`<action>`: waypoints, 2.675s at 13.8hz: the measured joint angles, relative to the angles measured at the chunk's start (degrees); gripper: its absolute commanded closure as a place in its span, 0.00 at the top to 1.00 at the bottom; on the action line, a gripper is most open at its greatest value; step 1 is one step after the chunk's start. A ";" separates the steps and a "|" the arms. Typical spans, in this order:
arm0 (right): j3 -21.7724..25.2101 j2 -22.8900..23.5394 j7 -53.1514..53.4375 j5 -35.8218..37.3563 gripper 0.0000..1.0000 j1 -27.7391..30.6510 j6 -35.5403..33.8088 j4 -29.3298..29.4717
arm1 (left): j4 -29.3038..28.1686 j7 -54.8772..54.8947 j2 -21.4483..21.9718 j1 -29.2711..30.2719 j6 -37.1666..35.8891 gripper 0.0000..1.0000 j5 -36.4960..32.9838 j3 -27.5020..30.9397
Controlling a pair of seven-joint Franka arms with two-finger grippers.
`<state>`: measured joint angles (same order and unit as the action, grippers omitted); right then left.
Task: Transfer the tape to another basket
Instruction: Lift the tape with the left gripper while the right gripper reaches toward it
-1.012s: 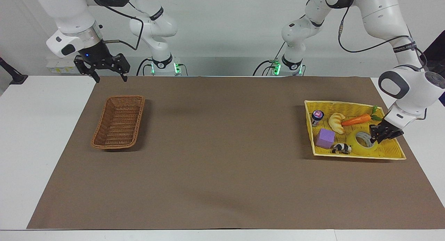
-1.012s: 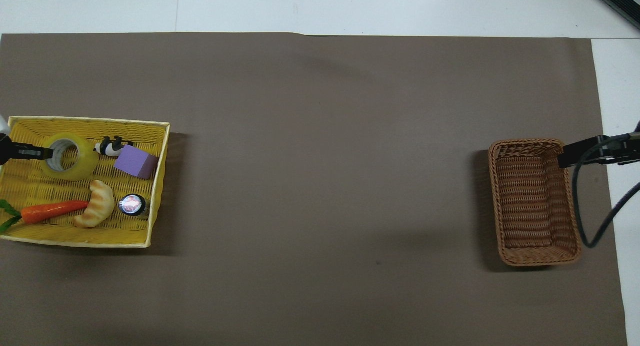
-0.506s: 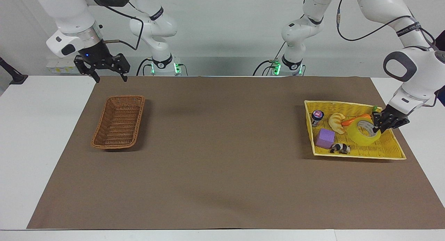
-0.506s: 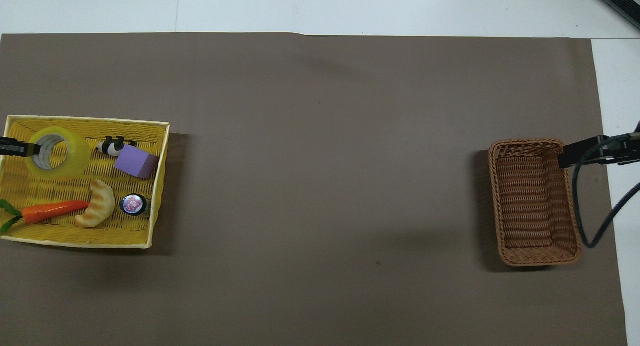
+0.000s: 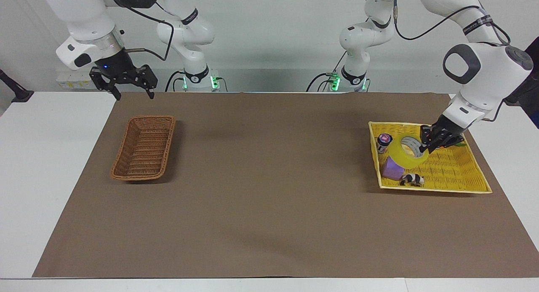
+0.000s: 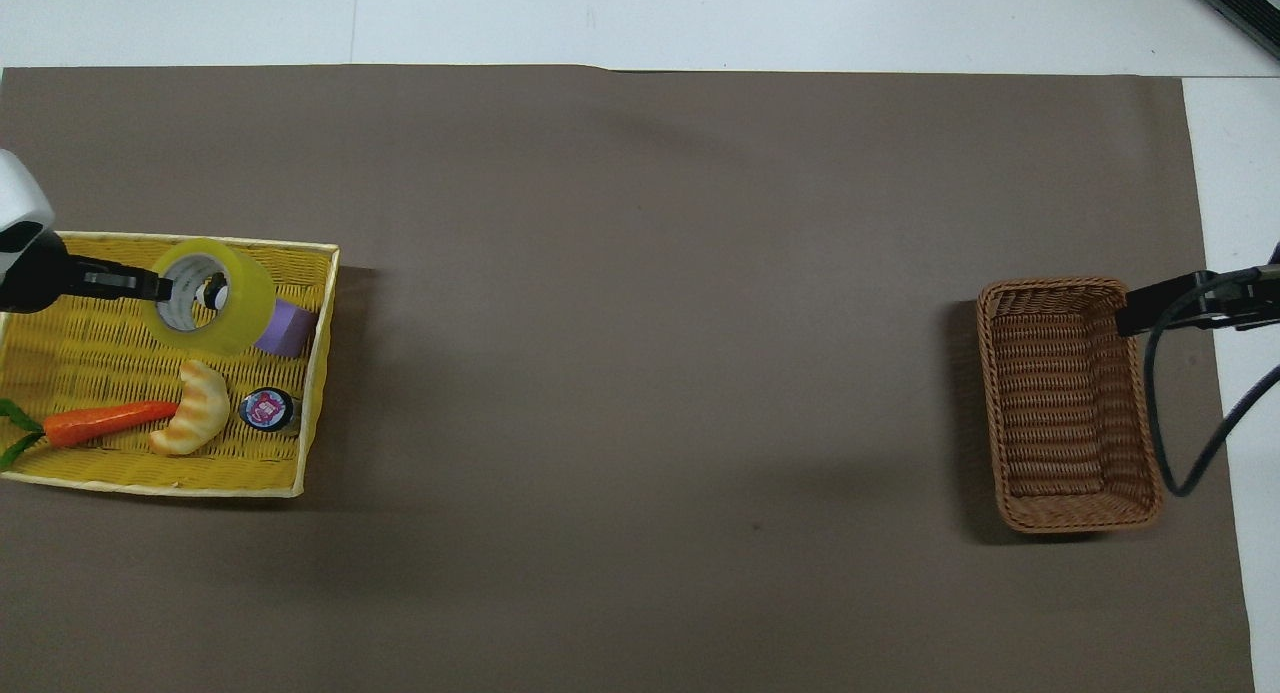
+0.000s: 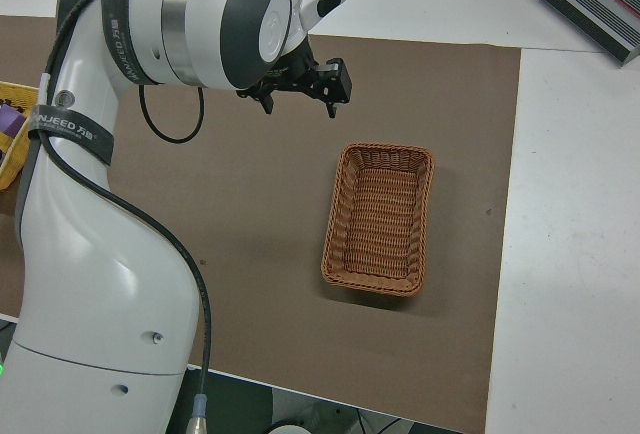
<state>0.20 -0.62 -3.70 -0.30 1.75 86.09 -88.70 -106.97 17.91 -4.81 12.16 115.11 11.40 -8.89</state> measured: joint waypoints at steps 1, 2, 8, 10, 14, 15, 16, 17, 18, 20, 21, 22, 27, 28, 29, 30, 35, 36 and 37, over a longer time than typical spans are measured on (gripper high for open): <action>0.00 0.00 0.00 0.00 1.00 0.00 0.00 0.00 | -0.03 -2.46 0.00 -1.77 0.00 0.00 0.74 -0.05; 0.00 0.00 0.00 0.00 1.00 0.00 0.00 0.00 | -0.03 -4.69 0.00 -3.52 0.00 0.00 2.16 -0.09; 0.00 0.00 0.00 0.00 1.00 0.00 0.00 0.00 | -0.03 -15.17 0.00 -11.72 0.03 0.00 8.92 -0.13; 0.00 0.00 0.00 0.00 1.00 0.00 0.00 0.00 | 0.05 -17.73 0.01 -13.89 0.20 0.00 10.00 -0.16; -0.35 0.04 -0.08 -1.31 1.00 -0.67 0.06 0.00 | 0.07 -18.96 0.05 -16.60 0.35 0.00 11.38 -0.16; -0.45 0.04 -0.08 -1.67 1.00 -1.42 0.07 0.00 | 0.07 -18.96 0.05 -17.21 0.35 0.00 11.42 -0.15; -0.49 0.04 -0.08 -1.77 1.00 -2.05 0.07 0.00 | 0.07 -18.99 0.05 -17.76 0.35 0.00 11.43 -0.15; -0.50 0.05 -0.08 -2.02 1.00 -2.35 0.07 0.00 | 0.07 -19.04 0.06 -18.09 0.36 0.00 11.47 -0.20; -0.50 0.04 -0.08 -3.34 1.00 -2.38 0.07 -0.03 | 0.07 -19.06 0.06 -18.32 0.36 0.00 11.51 -0.20; -0.51 -0.02 -0.08 -9.12 1.00 -2.36 2.06 -1.07 | 0.07 -19.99 0.08 -18.79 0.38 0.00 11.58 -0.20; -0.57 -0.12 -0.08 -11.32 1.00 -2.56 4.62 -2.49 | 0.07 -20.48 0.09 -19.06 0.39 0.00 11.59 -0.18; -0.65 -0.14 -0.08 -13.34 1.00 -3.28 7.24 -4.26 | 0.07 -20.85 0.10 -19.42 0.39 0.00 11.61 -0.17; -1.29 0.25 -0.06 -21.51 1.00 -10.53 24.72 -14.89 | 0.10 -23.41 0.13 -20.90 0.59 0.00 11.68 -0.19; -1.34 0.45 -0.06 -23.67 1.00 -11.51 26.31 -16.17 | 0.10 -24.33 0.14 -21.49 0.63 0.00 11.68 -0.21; -1.36 0.66 -0.06 -26.50 1.00 -11.97 27.47 -17.23 | 0.11 -25.11 0.15 -22.19 0.75 0.00 11.68 -0.20; -1.37 0.88 -0.17 -30.03 1.00 -12.16 28.37 -18.04 | 0.11 -25.63 0.16 -22.92 0.89 0.00 11.69 -0.23; -1.44 2.06 -2.47 -43.97 1.00 -17.91 38.38 -23.68 | 0.12 -28.22 0.23 -25.29 1.59 0.00 11.70 -0.22; -1.51 2.70 -2.47 -46.67 1.00 -20.00 41.05 -25.13 | 0.12 -28.71 0.23 -25.91 2.02 0.00 11.70 -0.26; -1.54 3.64 -2.47 -49.09 1.00 -21.50 42.38 -25.80 | 0.12 -29.38 0.23 -26.65 2.43 0.00 11.70 -0.26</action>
<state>-1.34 3.02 -6.17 -49.39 -19.75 128.47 -114.50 -106.85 -11.48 -4.58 -14.50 117.53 23.10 -9.15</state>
